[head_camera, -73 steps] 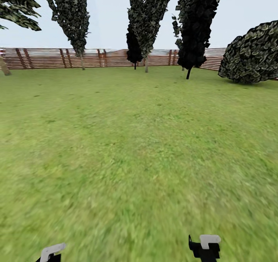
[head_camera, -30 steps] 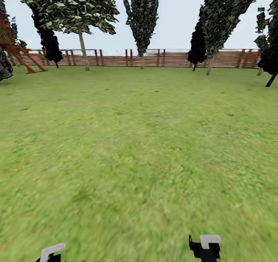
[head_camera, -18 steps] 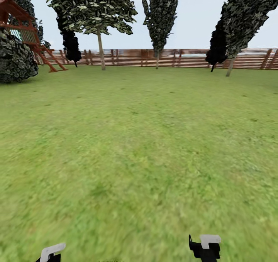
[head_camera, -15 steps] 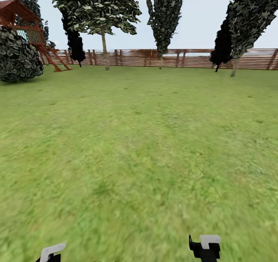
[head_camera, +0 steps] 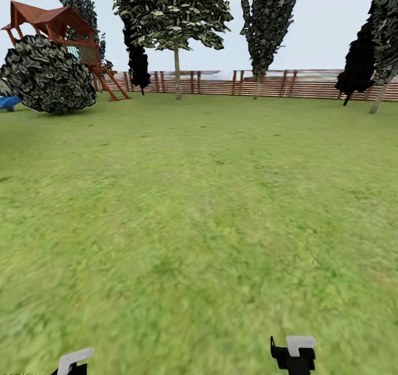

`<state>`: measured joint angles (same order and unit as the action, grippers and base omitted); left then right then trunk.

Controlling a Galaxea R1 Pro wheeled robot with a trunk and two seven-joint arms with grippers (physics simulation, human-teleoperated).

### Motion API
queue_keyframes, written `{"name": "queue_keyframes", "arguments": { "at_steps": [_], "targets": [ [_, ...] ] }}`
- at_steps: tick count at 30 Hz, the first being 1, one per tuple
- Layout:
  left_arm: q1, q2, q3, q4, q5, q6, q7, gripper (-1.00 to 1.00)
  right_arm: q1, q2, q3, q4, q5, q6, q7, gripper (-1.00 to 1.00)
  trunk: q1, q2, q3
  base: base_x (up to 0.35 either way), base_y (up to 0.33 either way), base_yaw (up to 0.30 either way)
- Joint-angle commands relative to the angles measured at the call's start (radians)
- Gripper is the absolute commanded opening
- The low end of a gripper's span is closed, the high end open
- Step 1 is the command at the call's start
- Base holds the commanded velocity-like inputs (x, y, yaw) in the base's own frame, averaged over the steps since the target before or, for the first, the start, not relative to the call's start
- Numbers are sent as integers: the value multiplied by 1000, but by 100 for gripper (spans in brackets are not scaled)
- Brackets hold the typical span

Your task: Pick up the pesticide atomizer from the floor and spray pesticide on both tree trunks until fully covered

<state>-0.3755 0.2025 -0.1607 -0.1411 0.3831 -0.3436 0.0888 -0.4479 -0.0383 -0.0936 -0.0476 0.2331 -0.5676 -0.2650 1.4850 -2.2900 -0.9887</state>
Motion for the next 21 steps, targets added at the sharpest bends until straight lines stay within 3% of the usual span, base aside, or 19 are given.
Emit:
{"name": "queue_keyframes", "arguments": {
  "at_steps": [1, 6, 21],
  "targets": [
    [0, 0, 0, 0, 0, 0, 0, -100, 0, 0, 0, 0, 0, 0, 0, 100, 0, 0, 0, 278, 0, 281],
    [0, 0, 0, 0, 0, 0, 0, -100, 0, 0, 0, 0, 0, 1, 1, 100, 0, 0, 0, 323, 31, 214],
    [0, 8, 1, 0, 0, 2, 0, -100, 0, -3, 2, 0, 4, 5, 10, 100, 0, 0, 0, 335, 82, 6]
  ]
}}
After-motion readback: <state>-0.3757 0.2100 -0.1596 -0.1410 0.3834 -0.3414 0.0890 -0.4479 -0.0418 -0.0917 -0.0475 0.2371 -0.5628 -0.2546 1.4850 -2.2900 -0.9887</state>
